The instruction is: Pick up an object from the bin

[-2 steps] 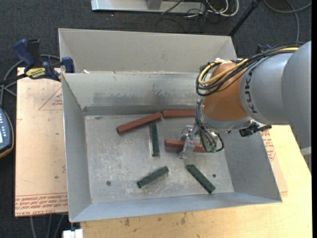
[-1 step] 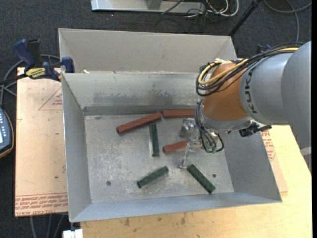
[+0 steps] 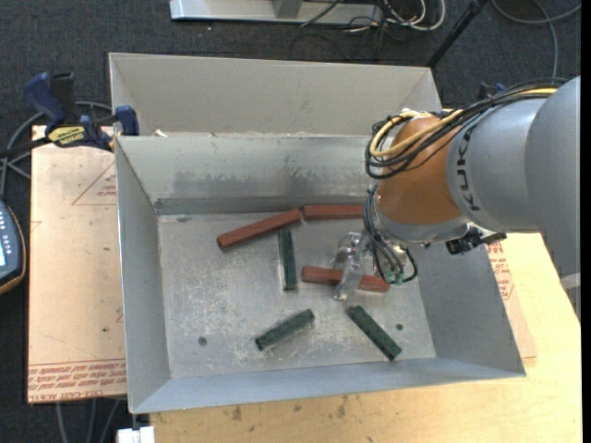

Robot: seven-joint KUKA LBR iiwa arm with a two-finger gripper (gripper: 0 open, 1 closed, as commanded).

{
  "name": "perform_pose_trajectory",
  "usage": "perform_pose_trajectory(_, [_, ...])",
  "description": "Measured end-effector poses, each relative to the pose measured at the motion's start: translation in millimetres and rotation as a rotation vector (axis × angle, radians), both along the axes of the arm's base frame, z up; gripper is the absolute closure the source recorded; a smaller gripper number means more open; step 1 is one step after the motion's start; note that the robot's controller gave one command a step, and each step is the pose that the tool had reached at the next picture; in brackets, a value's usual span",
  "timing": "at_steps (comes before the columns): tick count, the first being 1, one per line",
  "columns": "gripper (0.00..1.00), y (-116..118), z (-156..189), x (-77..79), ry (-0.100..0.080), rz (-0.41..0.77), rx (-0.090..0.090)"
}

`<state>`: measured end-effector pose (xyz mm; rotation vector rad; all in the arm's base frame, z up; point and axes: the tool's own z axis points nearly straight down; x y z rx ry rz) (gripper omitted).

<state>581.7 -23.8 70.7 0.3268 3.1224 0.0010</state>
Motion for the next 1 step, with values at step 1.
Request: perform_pose_trajectory(1, [1.0, 0.5, 158.2, -18.0, -0.008, 0.068, -0.001])
